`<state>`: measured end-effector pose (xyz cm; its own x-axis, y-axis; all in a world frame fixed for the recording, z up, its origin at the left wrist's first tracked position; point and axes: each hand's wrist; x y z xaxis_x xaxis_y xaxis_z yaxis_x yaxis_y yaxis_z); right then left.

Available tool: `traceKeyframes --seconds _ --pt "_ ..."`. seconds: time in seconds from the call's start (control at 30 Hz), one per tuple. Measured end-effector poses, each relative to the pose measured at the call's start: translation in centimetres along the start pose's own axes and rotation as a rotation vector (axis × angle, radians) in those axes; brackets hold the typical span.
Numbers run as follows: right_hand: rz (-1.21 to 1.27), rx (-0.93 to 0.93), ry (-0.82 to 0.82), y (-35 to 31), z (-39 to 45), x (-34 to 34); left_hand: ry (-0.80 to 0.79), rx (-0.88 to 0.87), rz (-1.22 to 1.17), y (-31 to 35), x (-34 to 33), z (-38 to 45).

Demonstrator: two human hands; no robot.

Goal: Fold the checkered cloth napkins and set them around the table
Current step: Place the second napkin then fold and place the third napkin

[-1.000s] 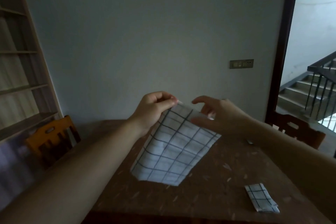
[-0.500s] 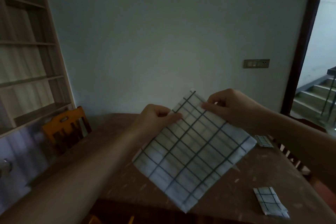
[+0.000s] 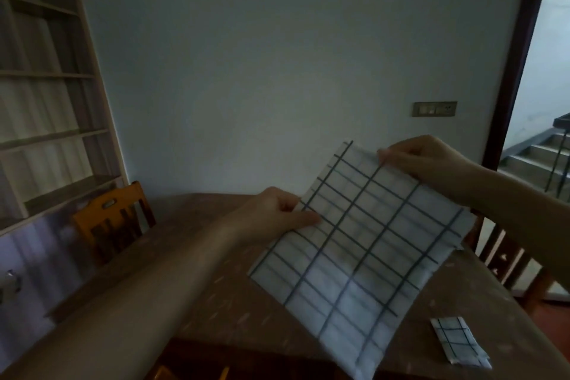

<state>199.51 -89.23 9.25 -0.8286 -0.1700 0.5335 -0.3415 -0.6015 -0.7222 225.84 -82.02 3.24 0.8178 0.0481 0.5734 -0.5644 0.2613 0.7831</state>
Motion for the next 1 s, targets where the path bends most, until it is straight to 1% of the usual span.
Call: traceKeyframes --seconds 0.03,0.07,0.1,0.13,0.17,0.2,0.23,0.27,0.3,0.33,0.37,0.4,0.43,0.47,0.53,0.63,0.7,0.8,0.87,0.93,0.97,1.0 --pt "0.201 -0.093 -0.056 1.1 -0.1 0.4 0.046 0.003 -0.029 0.2 -0.1 0.1" --pt "0.441 -0.149 -0.207 2.4 -0.6 0.5 0.099 0.004 -0.067 0.2 -0.1 0.3" --pt "0.567 -0.152 -0.256 3.7 -1.4 0.9 0.147 0.007 -0.103 0.1 0.0 0.3" --pt "0.744 -0.104 -0.300 5.1 -2.0 0.3 0.186 0.013 -0.123 -0.3 0.0 0.3" --pt "0.945 -0.115 -0.356 6.3 -2.4 -0.5 0.223 0.023 -0.131 -0.4 0.0 0.2" --pt "1.012 -0.134 -0.382 7.0 -3.1 -2.2 0.249 0.035 -0.140 -0.7 0.0 0.1" --pt "1.047 -0.247 -0.424 7.3 -3.7 -3.3 0.271 0.058 -0.160 -0.9 0.0 0.1" --pt "0.999 -0.292 -0.378 7.0 -4.5 -4.6 0.285 0.087 -0.197 -1.4 -0.2 0.1" --pt "1.069 -0.363 -0.384 6.1 -4.6 -6.3 0.296 0.113 -0.243 -1.6 -0.3 0.1" --pt "1.107 -0.322 -0.376 5.9 -4.1 -6.0 0.311 0.132 -0.276 -2.0 -0.5 0.2" --pt "0.955 -0.284 -0.260 6.3 -3.8 -6.3 0.334 0.151 -0.306 -2.3 -0.7 0.3" --pt "0.738 -0.217 -0.215 6.2 -3.6 -6.9 0.362 0.161 -0.327 -2.6 -0.7 0.4" --pt "0.634 -0.229 -0.252 6.4 -3.5 -7.1 0.392 0.168 -0.330 -2.8 -0.7 0.3" --pt "0.567 -0.268 -0.221 6.2 -3.3 -7.2 0.403 0.171 -0.331 -2.9 -0.6 0.3" --pt "0.537 -0.318 -0.145 6.0 -3.1 -7.0 0.344 0.184 -0.381 -3.2 -0.1 0.1" --pt "0.616 -0.383 -0.107 5.4 -3.3 -6.8 0.222 0.205 -0.456 -3.0 0.3 -0.5" --pt "0.640 -0.395 -0.118 5.2 -3.4 -6.6 0.198 0.207 -0.469 -3.0 0.3 -0.5" --pt "0.638 -0.437 -0.081 5.3 -3.2 -7.0 0.177 0.180 -0.461 -2.9 0.3 -0.8" --pt "0.654 -0.414 -0.055 5.4 -3.7 -6.6 0.151 0.169 -0.505 -2.9 0.3 -1.0" --pt "0.695 -0.367 -0.036 5.0 -3.7 -6.0 0.158 0.190 -0.563 -2.6 0.3 -1.1" --pt "0.644 -0.310 -0.068 5.0 -3.5 -5.5 0.156 0.194 -0.568 -2.7 0.2 -1.0" --pt "0.488 -0.249 -0.090 4.7 -3.7 -4.9 0.145 0.187 -0.565 -2.8 0.1 -0.9"
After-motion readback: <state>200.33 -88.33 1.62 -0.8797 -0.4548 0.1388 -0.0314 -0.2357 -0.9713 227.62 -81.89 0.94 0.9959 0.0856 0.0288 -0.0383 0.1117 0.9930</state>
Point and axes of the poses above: each hand's wrist, its own z-axis towards the middle knuckle, its own x-axis out of the back of the hand, y = z × x, and after that the axes turned 3 degrees about y, right-handed
